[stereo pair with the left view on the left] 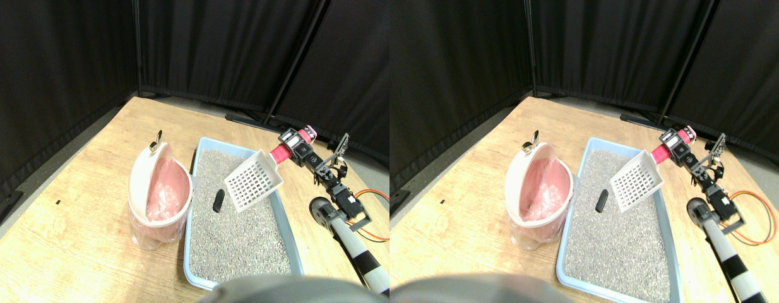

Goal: Scoop (unimanual)

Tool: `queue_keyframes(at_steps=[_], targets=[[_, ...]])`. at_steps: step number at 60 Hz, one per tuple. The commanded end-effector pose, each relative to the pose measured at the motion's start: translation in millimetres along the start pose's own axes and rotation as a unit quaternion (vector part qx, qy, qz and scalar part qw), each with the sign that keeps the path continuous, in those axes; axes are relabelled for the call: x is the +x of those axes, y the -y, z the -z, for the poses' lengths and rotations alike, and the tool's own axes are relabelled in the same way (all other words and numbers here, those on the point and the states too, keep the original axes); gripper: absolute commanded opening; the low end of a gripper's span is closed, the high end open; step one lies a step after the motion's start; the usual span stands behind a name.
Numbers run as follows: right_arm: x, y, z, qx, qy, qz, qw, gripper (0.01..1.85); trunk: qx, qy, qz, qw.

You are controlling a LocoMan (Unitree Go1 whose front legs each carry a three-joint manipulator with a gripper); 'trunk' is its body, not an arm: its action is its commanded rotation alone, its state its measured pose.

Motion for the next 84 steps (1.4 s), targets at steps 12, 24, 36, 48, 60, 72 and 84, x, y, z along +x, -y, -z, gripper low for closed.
queue_keyframes(at_steps=[12,24,36,48,60,72,84], targets=[[1.0,-19.3,-7.6,-0.007,0.022,-0.032,0.999,0.05,-0.006,-0.0166,-0.008,0.9998],[-2.3,-70.7,-0.2,0.056,0.007,-0.087,0.995,0.05,-0.009,-0.0200,-0.006,0.9997],[-11.1,-114.5,7.7,0.128,-0.041,-0.104,0.985,0.05,-0.013,-0.0215,-0.006,0.9997],[-10.6,-108.6,16.7,0.203,-0.052,-0.063,0.976,0.05,-0.012,-0.0231,-0.005,0.9996],[-11.8,-85.6,16.2,0.298,-0.047,-0.019,0.953,0.05,-0.010,-0.0211,-0.001,0.9997],[-13.8,-58.6,16.2,0.354,-0.024,0.027,0.934,0.05,-0.008,-0.0207,0.005,0.9997],[-17.2,-38.1,18.8,0.391,-0.008,0.063,0.918,0.05,-0.006,-0.0187,0.009,0.9998]])
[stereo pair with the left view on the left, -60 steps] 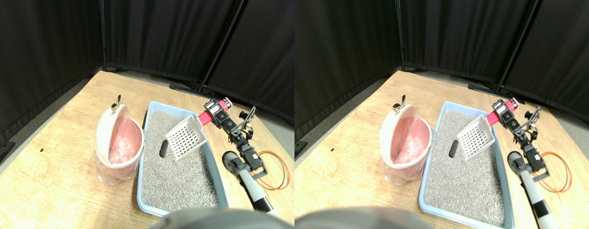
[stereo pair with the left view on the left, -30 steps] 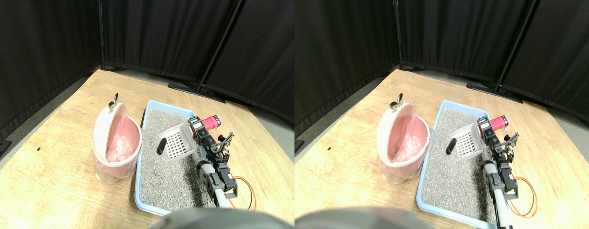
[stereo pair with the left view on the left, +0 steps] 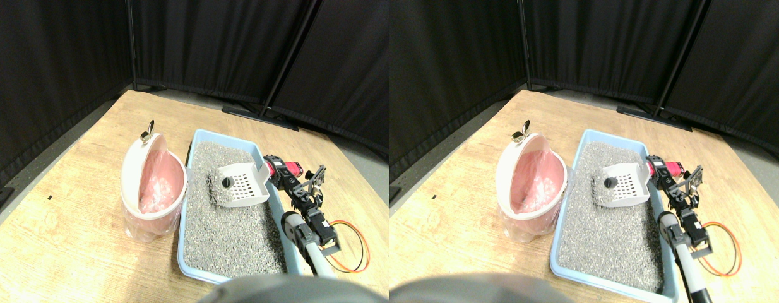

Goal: Scoop (unimanual)

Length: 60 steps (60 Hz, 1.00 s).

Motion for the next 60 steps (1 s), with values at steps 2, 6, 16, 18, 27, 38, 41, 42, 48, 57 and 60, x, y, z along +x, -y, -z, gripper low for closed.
queue_keyframes(at_steps=[2,6,16,18,27,38,41,42,48,57,60], targets=[[1.8,-1.3,-22.0,0.059,0.077,-0.012,0.995,0.05,-0.007,-0.0061,-0.003,1.0000],[0.6,3.2,-26.2,0.097,0.086,0.009,0.991,0.05,-0.005,-0.0053,-0.002,1.0000],[-0.1,10.5,-35.4,0.127,0.105,0.013,0.986,0.05,-0.004,-0.0035,-0.002,1.0000],[0.1,11.0,-36.0,0.128,0.106,0.013,0.986,0.05,-0.004,-0.0026,-0.003,1.0000],[2.4,16.5,-46.0,0.151,0.124,0.002,0.981,0.05,-0.003,-0.0012,-0.003,1.0000],[2.0,14.7,-55.8,0.170,0.127,0.013,0.977,0.05,-0.006,0.0002,-0.006,1.0000],[2.2,13.6,-56.8,0.181,0.125,0.017,0.975,0.05,-0.007,0.0008,-0.006,1.0000],[2.4,13.0,-56.8,0.187,0.125,0.017,0.974,0.05,-0.007,0.0011,-0.006,1.0000],[3.1,10.9,-57.2,0.217,0.119,0.022,0.969,0.05,-0.008,0.0018,-0.007,0.9999],[3.0,8.2,-58.0,0.239,0.113,0.018,0.964,0.05,-0.008,0.0028,-0.008,0.9999],[3.4,6.9,-58.5,0.245,0.114,0.019,0.963,0.05,-0.008,0.0028,-0.008,0.9999]])
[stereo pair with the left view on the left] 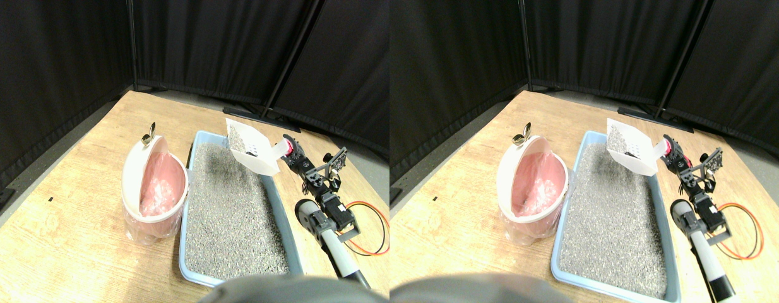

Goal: Scoop (unimanual)

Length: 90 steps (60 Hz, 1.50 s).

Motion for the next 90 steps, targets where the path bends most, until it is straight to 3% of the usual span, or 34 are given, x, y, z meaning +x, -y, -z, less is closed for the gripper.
queue_keyframes(at_steps=[1,18,31,43,44,47,56,57,59,72,90], targets=[[1.4,-11.1,-8.3,0.038,0.031,-0.018,0.999,0.05,-0.007,0.0010,-0.004,1.0000],[5.6,-14.5,-5.7,0.097,0.032,-0.030,0.994,0.05,-0.007,0.0021,-0.007,0.9999],[8.1,-17.5,-4.6,0.180,0.031,-0.036,0.982,0.05,-0.011,0.0021,-0.010,0.9999],[11.2,-20.6,-3.9,0.247,0.035,-0.055,0.967,0.05,-0.015,0.0015,-0.014,0.9998],[11.9,-21.4,-3.8,0.275,0.030,-0.060,0.959,0.05,-0.015,0.0014,-0.014,0.9998],[12.8,-22.1,-3.7,0.293,0.028,-0.061,0.954,0.05,-0.015,0.0006,-0.015,0.9998],[12.8,-22.1,-3.7,0.293,0.028,-0.061,0.954,0.05,-0.015,0.0006,-0.015,0.9998],[15.4,-25.7,-3.9,0.338,0.021,-0.059,0.939,0.05,-0.017,0.0009,-0.016,0.9997],[15.8,-26.4,-3.8,0.349,0.017,-0.060,0.935,0.05,-0.017,0.0006,-0.016,0.9997],[15.0,-27.8,-2.1,0.358,0.014,-0.052,0.932,0.05,-0.017,-0.0007,-0.017,0.9997],[13.0,-25.6,-0.3,0.318,0.012,-0.058,0.946,0.05,-0.016,-0.0023,-0.015,0.9998]])
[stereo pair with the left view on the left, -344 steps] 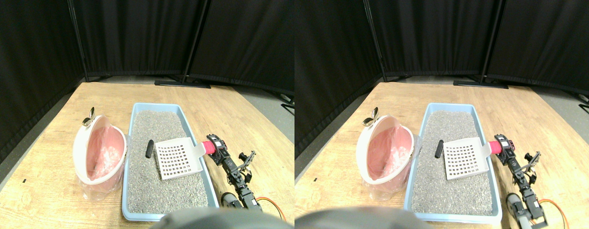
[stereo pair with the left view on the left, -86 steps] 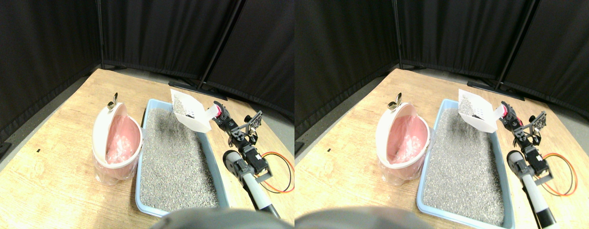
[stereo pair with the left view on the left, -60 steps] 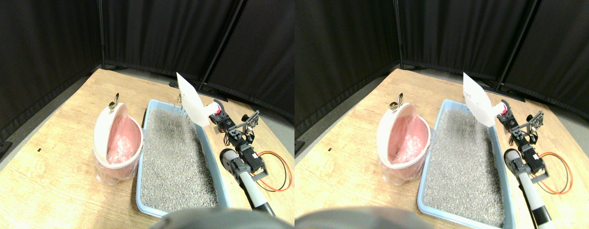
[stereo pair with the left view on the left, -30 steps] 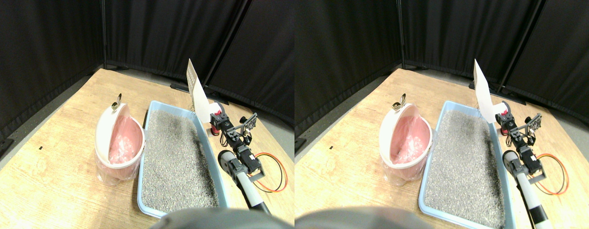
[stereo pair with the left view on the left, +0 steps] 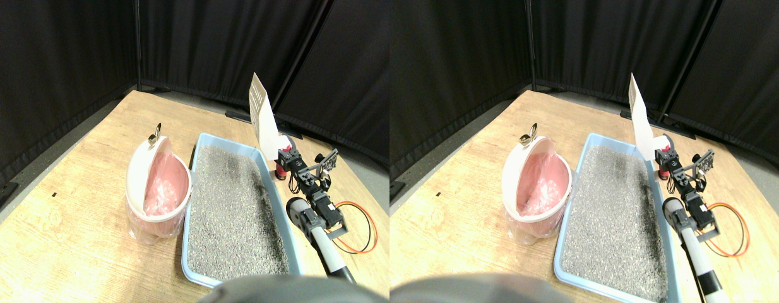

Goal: Scoop (unimanual)

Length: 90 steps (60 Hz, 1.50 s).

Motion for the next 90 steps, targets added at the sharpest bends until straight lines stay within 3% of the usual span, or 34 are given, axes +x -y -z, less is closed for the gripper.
queue_keyframes(at_steps=[1,8,11,15,22,25,27,34,47,69,77,80,90], targets=[[1.0,-11.4,-1.2,0.003,0.003,-0.040,0.999,0.05,-0.004,-0.0050,-0.006,1.0000],[0.7,-10.2,-2.1,-0.011,0.005,-0.040,0.999,0.05,-0.005,-0.0053,-0.005,1.0000],[-2.5,-11.6,-5.4,-0.098,0.011,-0.035,0.995,0.05,-0.005,-0.0058,-0.006,1.0000],[-3.8,-12.6,-7.3,-0.130,0.009,-0.040,0.991,0.05,-0.007,-0.0064,-0.006,0.9999],[-6.8,-17.2,-11.1,-0.250,0.012,-0.039,0.967,0.05,-0.008,-0.0075,-0.009,0.9999],[-7.1,-17.8,-11.2,-0.258,0.013,-0.038,0.965,0.05,-0.009,-0.0080,-0.010,0.9999],[-8.4,-20.8,-12.0,-0.307,0.009,-0.040,0.951,0.05,-0.010,-0.0082,-0.011,0.9999],[-11.1,-24.9,-13.1,-0.366,0.006,-0.054,0.929,0.05,-0.012,-0.0085,-0.014,0.9998],[-15.4,-28.5,-12.8,-0.379,-0.002,-0.060,0.923,0.05,-0.017,-0.0080,-0.023,0.9996],[-25.2,-37.3,-6.1,-0.415,-0.053,-0.047,0.907,0.05,-0.030,-0.0116,-0.047,0.9984],[-26.8,-40.2,-1.9,-0.428,-0.065,-0.053,0.900,0.06,-0.034,-0.0122,-0.052,0.9980],[-26.9,-41.2,1.1,-0.427,-0.077,-0.060,0.899,0.17,-0.035,-0.0121,-0.055,0.9978],[-26.1,-44.3,7.7,-0.427,-0.093,-0.080,0.896,0.13,-0.039,-0.0123,-0.062,0.9972]])
